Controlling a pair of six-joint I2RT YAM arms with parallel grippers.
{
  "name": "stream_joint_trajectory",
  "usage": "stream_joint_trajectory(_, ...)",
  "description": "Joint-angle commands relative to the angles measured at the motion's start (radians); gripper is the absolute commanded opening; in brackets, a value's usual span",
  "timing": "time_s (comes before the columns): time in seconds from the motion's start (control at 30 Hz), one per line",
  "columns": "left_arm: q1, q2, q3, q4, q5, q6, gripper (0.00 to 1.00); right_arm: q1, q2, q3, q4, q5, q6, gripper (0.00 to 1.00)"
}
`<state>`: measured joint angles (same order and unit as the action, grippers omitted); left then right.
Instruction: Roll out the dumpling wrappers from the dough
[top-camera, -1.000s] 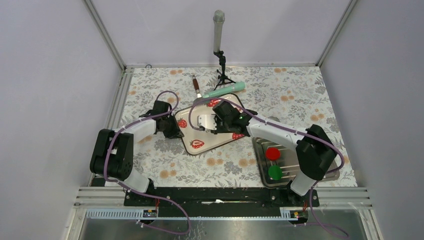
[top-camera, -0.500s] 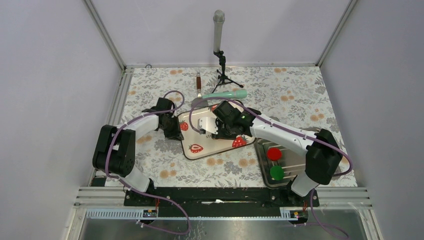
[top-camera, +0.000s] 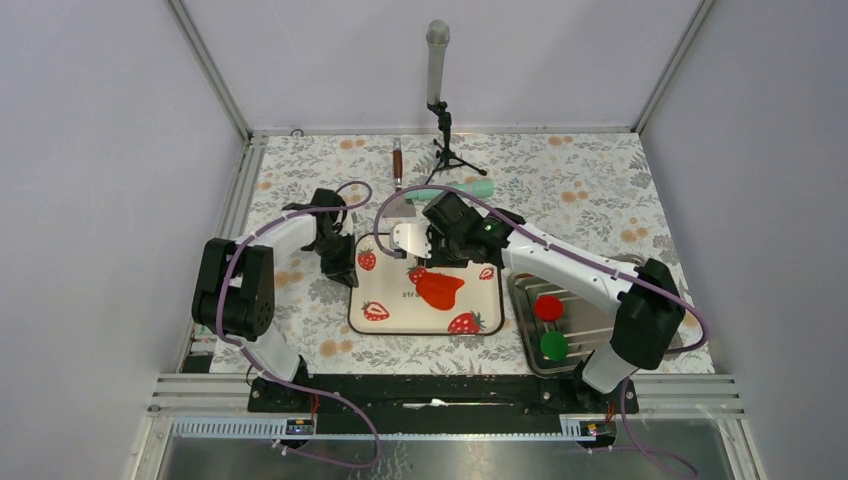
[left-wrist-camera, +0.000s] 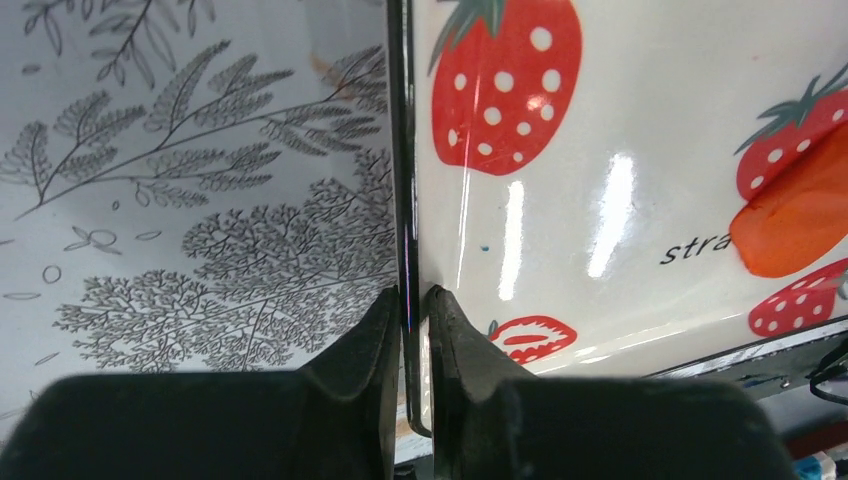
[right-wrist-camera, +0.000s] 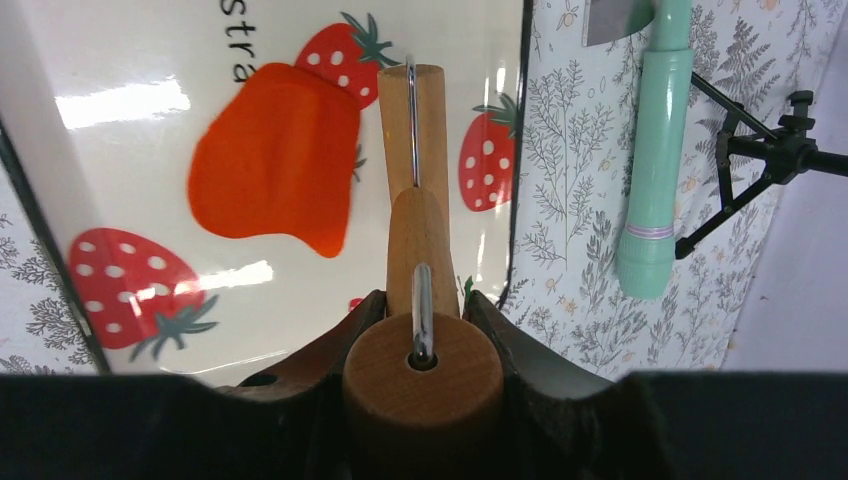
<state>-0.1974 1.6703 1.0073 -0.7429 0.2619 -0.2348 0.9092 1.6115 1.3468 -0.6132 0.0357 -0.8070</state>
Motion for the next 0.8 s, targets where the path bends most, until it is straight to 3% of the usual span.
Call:
stream_joint_trajectory(0.0, 0.014, -0.039, -0.015, -0.026, 0.05, 0.025, 0.0, 0.012, -0.012, 0.038, 0.027, -0.005, 0.0, 0.0)
stream_joint_trajectory(0.77, 0.007, -0.019, -0.049, 0.066, 0.053, -0.027, 0.0, 0.114, -0.014, -0.051, -0.021, -0.079, -0.022, 0.0)
